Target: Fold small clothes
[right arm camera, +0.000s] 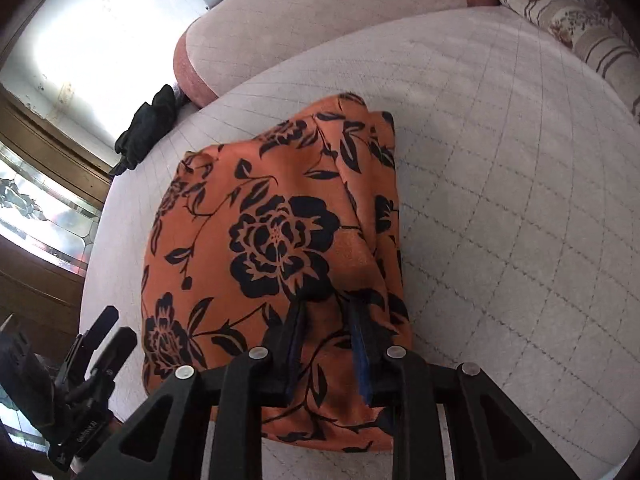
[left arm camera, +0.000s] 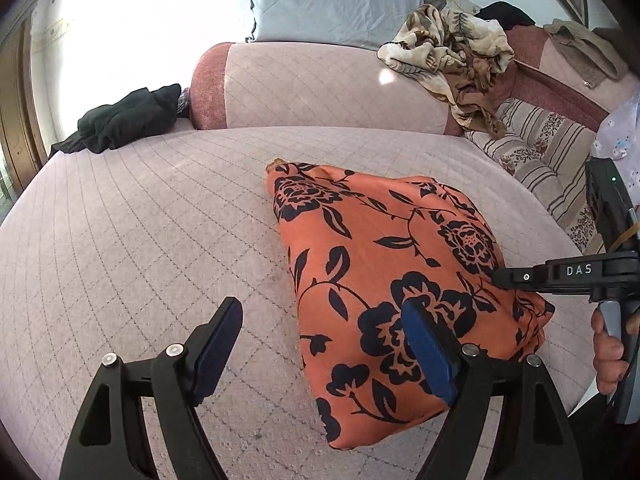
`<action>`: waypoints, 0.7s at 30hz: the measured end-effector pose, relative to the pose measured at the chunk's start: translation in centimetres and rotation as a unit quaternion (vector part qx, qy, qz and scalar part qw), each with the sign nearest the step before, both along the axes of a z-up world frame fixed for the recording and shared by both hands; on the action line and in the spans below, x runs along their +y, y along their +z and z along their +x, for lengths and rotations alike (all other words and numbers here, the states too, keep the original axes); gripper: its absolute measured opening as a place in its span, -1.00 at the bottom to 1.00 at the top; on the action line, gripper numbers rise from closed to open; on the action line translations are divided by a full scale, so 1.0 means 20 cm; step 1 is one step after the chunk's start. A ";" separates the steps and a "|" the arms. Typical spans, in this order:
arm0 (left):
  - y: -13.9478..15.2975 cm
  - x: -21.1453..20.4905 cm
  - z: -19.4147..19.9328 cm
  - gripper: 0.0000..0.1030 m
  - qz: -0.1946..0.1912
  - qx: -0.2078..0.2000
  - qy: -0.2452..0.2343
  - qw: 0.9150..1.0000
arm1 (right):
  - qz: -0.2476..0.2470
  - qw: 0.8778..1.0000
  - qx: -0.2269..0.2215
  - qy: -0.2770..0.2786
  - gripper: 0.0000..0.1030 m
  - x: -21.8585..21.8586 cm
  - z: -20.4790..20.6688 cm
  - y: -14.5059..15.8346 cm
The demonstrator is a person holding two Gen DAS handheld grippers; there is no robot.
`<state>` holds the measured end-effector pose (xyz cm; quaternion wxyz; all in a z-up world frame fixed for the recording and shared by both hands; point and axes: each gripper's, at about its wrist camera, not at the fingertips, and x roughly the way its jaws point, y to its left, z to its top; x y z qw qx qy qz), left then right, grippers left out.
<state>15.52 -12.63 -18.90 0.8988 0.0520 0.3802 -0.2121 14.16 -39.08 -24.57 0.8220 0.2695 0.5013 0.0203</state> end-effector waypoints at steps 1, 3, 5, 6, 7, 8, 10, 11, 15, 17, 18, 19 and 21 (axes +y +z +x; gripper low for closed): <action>0.00 0.01 0.00 0.61 0.000 0.000 0.001 1.000 | 0.008 1.000 -0.003 -0.001 -0.49 -0.01 0.00 0.02; 0.00 0.02 -0.01 0.61 0.003 -0.001 0.005 1.000 | 0.007 1.000 -0.019 -0.004 -0.49 -0.03 -0.02 0.06; -0.01 0.02 -0.01 0.61 0.008 -0.001 0.007 1.000 | -0.014 0.999 -0.039 -0.012 -0.49 -0.04 -0.04 0.10; -0.01 0.01 0.00 0.61 0.008 0.000 0.007 1.000 | -0.015 0.999 -0.047 -0.011 -0.49 -0.05 -0.05 0.12; -0.02 0.01 0.00 0.61 0.009 0.001 0.007 1.000 | -0.012 0.998 -0.054 -0.011 -0.49 -0.05 -0.06 0.13; -0.02 0.01 0.00 0.61 0.011 0.001 0.007 1.000 | -0.009 0.998 -0.057 -0.010 -0.49 -0.05 -0.06 0.13; -0.03 0.00 0.01 0.61 0.017 0.004 0.008 1.000 | -0.016 0.999 -0.038 -0.007 -0.49 -0.04 -0.04 0.10; -0.04 -0.01 0.01 0.61 0.022 0.006 0.009 1.000 | -0.024 1.000 -0.010 -0.004 -0.48 -0.04 -0.02 0.05; -0.10 -0.02 0.04 0.61 0.035 0.022 0.012 0.999 | 0.005 1.000 0.001 -0.018 -0.46 -0.07 0.01 0.02; -0.10 -0.02 0.04 0.61 0.034 0.022 0.012 0.999 | 0.015 0.999 -0.014 -0.036 -0.46 -0.10 0.00 0.04; -0.10 -0.02 0.04 0.61 0.036 0.021 0.012 0.999 | 0.017 0.999 -0.021 -0.041 -0.46 -0.11 -0.01 0.06; -0.10 -0.03 0.03 0.61 0.037 0.020 0.012 0.999 | 0.019 0.998 -0.031 -0.044 -0.46 -0.12 -0.01 0.07; -0.10 -0.03 0.03 0.61 0.038 0.018 0.012 0.999 | 0.023 0.997 -0.056 -0.057 -0.46 -0.14 -0.02 0.11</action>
